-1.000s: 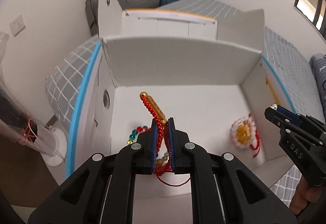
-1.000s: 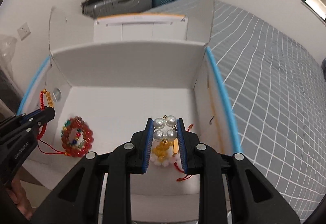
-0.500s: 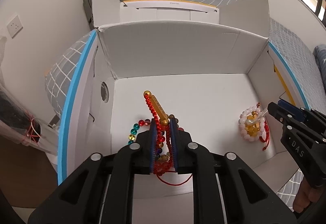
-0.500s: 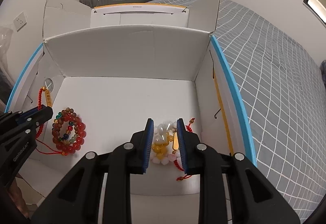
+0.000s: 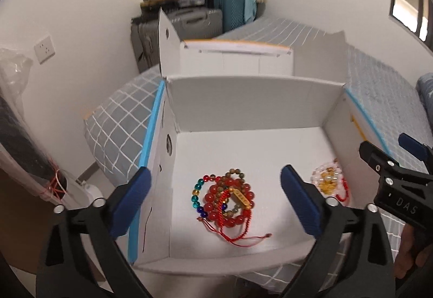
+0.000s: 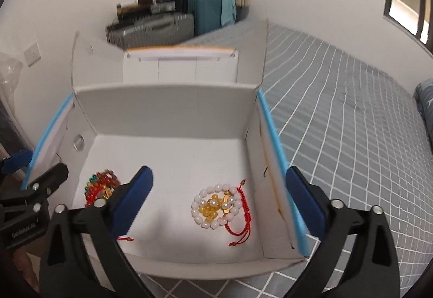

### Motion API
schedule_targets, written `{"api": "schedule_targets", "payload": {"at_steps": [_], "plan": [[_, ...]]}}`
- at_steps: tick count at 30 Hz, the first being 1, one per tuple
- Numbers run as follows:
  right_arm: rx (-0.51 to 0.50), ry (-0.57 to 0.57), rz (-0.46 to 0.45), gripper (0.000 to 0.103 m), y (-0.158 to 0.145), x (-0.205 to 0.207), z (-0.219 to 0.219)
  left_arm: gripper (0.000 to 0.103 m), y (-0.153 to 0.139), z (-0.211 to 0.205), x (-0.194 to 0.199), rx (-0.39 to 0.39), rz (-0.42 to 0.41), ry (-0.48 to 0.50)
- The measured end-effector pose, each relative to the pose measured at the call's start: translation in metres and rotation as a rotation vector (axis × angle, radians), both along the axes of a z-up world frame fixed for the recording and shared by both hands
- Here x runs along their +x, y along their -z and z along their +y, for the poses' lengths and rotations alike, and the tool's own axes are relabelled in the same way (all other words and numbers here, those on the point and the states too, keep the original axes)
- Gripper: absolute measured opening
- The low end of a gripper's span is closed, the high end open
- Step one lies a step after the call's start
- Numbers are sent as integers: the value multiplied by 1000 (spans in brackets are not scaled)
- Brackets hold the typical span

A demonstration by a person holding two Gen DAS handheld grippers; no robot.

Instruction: Organize jewelry

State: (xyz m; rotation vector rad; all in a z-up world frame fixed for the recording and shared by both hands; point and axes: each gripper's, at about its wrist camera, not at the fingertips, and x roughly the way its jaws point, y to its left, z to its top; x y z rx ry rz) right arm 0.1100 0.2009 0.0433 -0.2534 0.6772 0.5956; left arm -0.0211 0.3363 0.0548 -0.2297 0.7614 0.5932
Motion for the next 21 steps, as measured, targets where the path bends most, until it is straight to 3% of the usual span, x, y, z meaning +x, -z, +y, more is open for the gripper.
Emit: {"api": "schedule_targets", "payload": {"at_steps": [6,12,21], "plan": [[13,0,-68,96,-10,-24,-21,97,-8,-25,-29,10,-70,30],[39,16,-55,96,-7,-47,-44,97,-11,-40,-59,22,-126,17],[41,29,-51,96,3,-77,-63,97,-8,-52,-85,58,-128,-14]]}}
